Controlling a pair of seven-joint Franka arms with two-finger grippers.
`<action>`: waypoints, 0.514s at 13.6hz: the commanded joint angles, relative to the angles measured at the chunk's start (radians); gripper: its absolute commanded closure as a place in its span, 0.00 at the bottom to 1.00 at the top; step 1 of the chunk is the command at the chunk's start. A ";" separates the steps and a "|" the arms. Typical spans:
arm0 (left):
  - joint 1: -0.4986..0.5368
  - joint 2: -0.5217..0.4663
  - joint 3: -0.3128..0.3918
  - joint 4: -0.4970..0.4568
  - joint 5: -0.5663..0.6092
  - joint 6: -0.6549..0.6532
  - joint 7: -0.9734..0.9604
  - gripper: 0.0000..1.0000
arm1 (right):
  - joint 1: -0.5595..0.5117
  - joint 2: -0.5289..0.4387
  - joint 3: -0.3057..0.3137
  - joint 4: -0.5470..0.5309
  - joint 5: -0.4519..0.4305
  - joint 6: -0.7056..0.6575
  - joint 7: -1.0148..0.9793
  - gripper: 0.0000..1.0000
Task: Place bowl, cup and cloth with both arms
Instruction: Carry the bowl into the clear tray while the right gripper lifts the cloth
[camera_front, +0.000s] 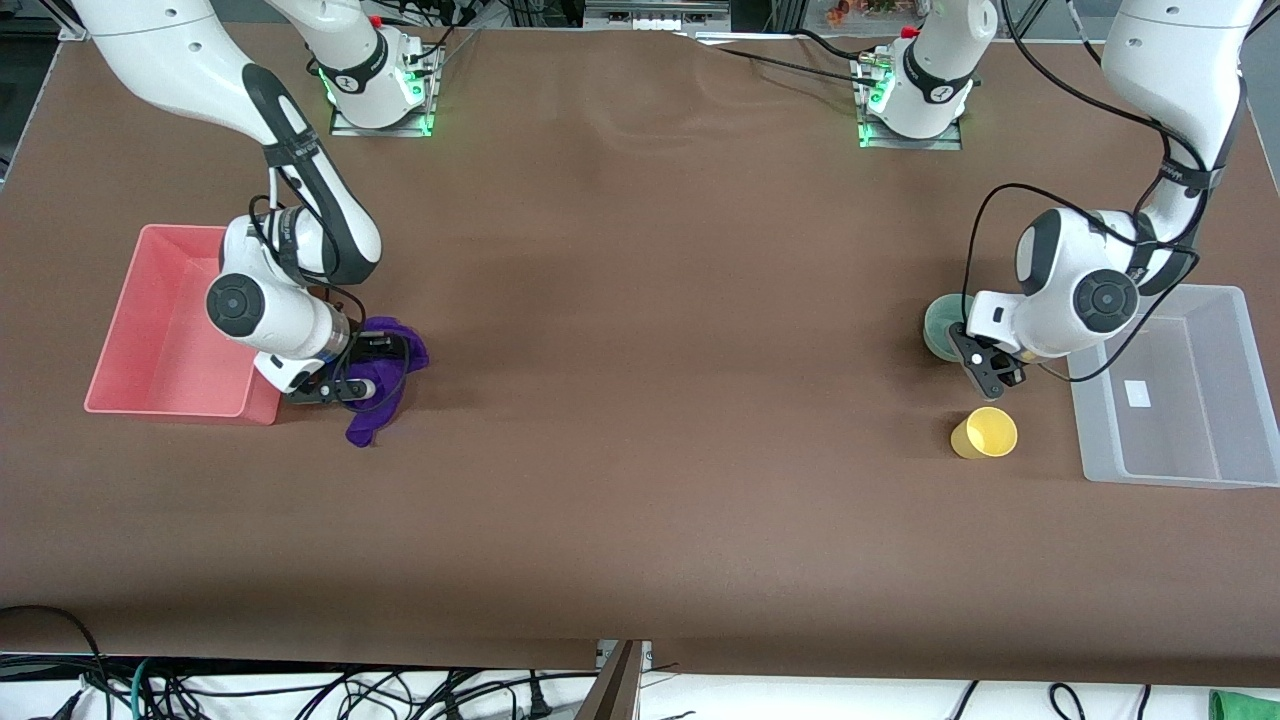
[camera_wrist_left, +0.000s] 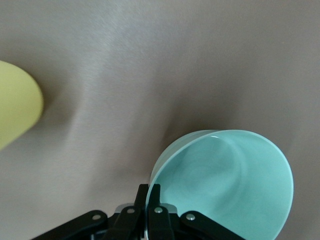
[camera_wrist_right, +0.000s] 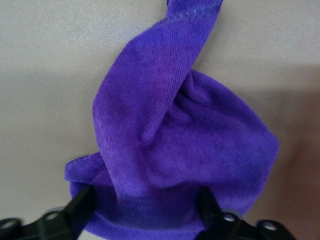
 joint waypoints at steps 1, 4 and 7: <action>0.023 -0.066 0.000 0.096 0.019 -0.197 0.069 1.00 | 0.001 -0.010 0.003 -0.013 0.007 0.016 0.011 1.00; 0.075 -0.037 0.012 0.335 0.020 -0.454 0.184 1.00 | 0.001 -0.018 0.003 -0.001 0.007 0.011 0.005 1.00; 0.197 0.014 0.027 0.478 0.022 -0.467 0.313 1.00 | -0.007 -0.065 -0.007 0.063 0.005 -0.094 -0.004 1.00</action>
